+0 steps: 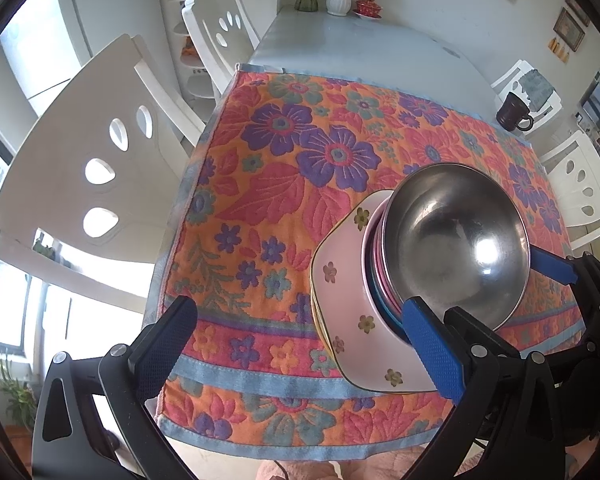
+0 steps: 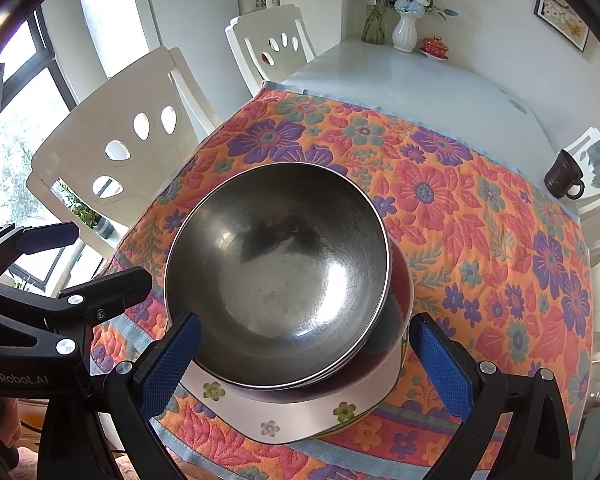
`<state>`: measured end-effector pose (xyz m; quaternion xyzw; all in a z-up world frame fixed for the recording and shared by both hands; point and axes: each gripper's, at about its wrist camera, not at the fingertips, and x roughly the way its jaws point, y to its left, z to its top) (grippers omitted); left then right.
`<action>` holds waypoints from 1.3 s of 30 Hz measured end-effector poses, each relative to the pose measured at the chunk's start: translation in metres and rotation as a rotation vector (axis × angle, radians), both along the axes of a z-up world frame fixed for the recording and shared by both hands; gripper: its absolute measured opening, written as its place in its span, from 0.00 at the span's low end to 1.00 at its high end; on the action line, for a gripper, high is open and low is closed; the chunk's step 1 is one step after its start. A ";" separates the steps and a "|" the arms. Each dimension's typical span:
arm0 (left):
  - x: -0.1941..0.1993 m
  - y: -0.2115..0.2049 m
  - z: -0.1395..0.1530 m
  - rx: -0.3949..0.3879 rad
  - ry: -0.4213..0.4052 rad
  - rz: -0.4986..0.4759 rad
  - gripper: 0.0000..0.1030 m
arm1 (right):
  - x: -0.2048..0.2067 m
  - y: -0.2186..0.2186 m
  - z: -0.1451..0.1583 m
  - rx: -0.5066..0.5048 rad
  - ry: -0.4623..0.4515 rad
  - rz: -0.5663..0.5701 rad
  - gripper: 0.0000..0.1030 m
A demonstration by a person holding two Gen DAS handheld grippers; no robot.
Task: Organize plates and bowls
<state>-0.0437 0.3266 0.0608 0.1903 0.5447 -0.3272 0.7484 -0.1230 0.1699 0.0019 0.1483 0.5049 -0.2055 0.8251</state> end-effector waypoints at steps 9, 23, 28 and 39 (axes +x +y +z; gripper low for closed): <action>0.001 -0.001 -0.002 0.002 0.014 0.030 0.99 | -0.001 0.000 0.000 -0.001 -0.001 0.011 1.00; 0.001 -0.001 -0.002 -0.003 0.021 0.076 0.99 | 0.001 -0.004 0.001 -0.002 -0.009 0.091 1.00; -0.002 -0.001 0.000 -0.010 0.018 0.083 0.99 | 0.002 -0.005 0.001 0.004 -0.012 0.118 1.00; -0.007 -0.001 0.005 0.004 -0.009 0.116 0.99 | 0.001 -0.006 0.004 0.003 -0.027 0.151 1.00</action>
